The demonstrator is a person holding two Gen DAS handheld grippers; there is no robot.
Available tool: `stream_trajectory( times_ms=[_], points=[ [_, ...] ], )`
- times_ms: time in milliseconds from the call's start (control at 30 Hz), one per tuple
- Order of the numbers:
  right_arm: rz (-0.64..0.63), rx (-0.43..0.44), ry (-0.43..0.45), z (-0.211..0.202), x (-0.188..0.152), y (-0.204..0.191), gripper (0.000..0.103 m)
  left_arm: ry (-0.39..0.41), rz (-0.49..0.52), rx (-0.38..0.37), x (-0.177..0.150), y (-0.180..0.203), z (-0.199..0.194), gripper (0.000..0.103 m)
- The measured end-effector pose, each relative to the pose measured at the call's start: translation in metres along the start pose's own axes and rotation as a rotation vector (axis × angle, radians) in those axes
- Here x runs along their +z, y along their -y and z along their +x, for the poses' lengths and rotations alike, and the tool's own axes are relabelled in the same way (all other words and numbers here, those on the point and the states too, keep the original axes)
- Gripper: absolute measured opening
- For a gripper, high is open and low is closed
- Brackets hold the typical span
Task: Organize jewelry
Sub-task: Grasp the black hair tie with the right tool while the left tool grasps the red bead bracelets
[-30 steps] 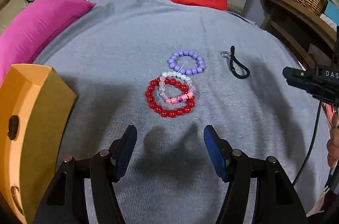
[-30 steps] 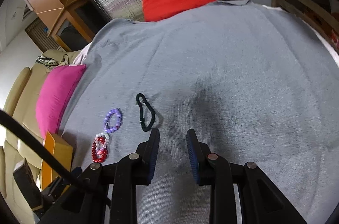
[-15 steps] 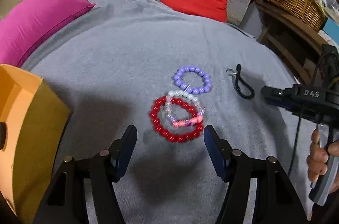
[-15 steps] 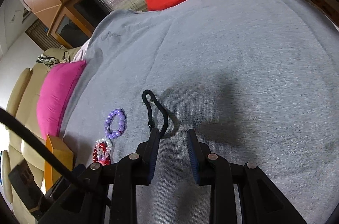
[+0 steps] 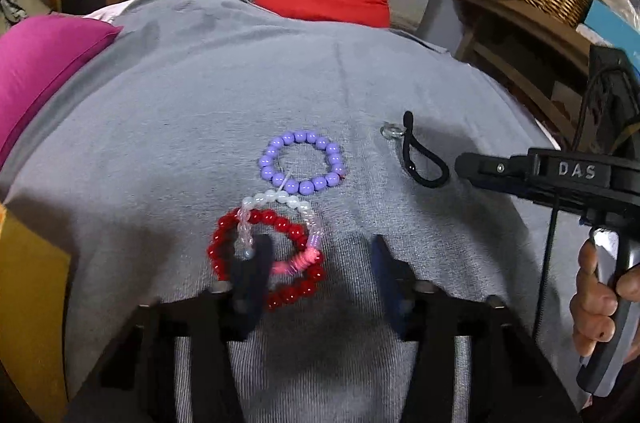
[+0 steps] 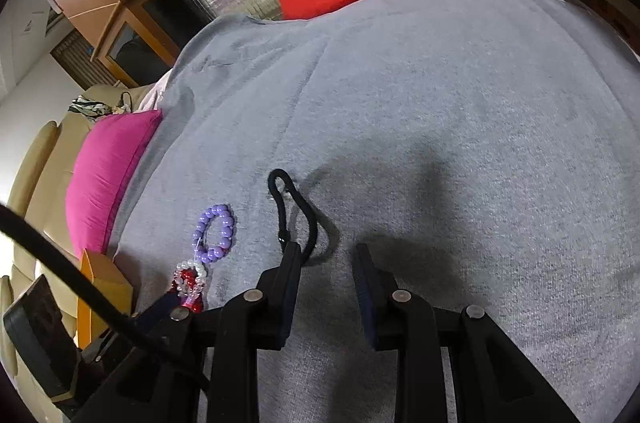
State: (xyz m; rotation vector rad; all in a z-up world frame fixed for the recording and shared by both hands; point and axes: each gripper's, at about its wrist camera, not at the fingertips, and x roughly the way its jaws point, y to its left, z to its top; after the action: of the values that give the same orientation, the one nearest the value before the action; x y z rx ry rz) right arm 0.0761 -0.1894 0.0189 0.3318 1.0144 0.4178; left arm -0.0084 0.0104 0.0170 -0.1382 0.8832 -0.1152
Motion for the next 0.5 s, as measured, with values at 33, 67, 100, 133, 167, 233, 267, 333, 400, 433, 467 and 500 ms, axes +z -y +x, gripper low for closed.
stream_trajectory(
  times_ms=[33, 67, 100, 133, 167, 233, 267, 333, 400, 433, 467, 500],
  points=[
    [-0.004, 0.003, 0.002, 0.001, 0.001, -0.001, 0.03, -0.009, -0.006, -0.007, 0.001, -0.002, 0.003, 0.032],
    [-0.007, 0.005, 0.002, 0.002, 0.002, -0.002, 0.03, -0.015, -0.014, -0.012, 0.001, -0.004, 0.004, 0.025],
    [-0.008, 0.004, 0.001, 0.004, 0.003, -0.003, 0.03, -0.017, -0.025, -0.015, 0.001, -0.007, 0.005, 0.022],
    [-0.011, 0.001, -0.002, 0.006, 0.004, -0.004, 0.03, -0.014, -0.036, -0.021, 0.002, -0.01, 0.004, 0.016],
    [-0.011, -0.001, -0.004, 0.008, 0.005, -0.005, 0.03, -0.013, -0.055, -0.045, 0.002, -0.015, 0.003, 0.014],
    [-0.009, -0.008, -0.007, 0.013, 0.007, -0.005, 0.03, -0.013, -0.071, -0.069, 0.0, -0.017, 0.001, 0.012],
    [-0.007, -0.01, -0.009, 0.015, 0.007, -0.004, 0.03, -0.014, -0.066, -0.073, 0.0, -0.017, 0.001, 0.012],
    [-0.006, -0.001, 0.003, 0.018, 0.009, -0.005, 0.048, -0.015, -0.05, -0.08, -0.002, -0.016, 0.0, 0.012],
    [-0.013, -0.003, 0.029, 0.018, 0.009, -0.008, 0.064, -0.009, -0.046, -0.094, -0.002, -0.015, -0.003, 0.011],
    [-0.024, -0.016, 0.045, 0.018, 0.009, -0.012, 0.066, -0.001, -0.044, -0.1, -0.002, -0.014, -0.006, 0.011],
    [-0.036, -0.026, 0.053, 0.019, 0.009, -0.014, 0.066, 0.009, -0.039, -0.106, -0.002, -0.013, -0.009, 0.011],
    [-0.059, -0.038, 0.059, 0.022, 0.009, -0.019, 0.066, 0.019, -0.034, -0.112, -0.002, -0.012, -0.012, 0.011]
  ],
)
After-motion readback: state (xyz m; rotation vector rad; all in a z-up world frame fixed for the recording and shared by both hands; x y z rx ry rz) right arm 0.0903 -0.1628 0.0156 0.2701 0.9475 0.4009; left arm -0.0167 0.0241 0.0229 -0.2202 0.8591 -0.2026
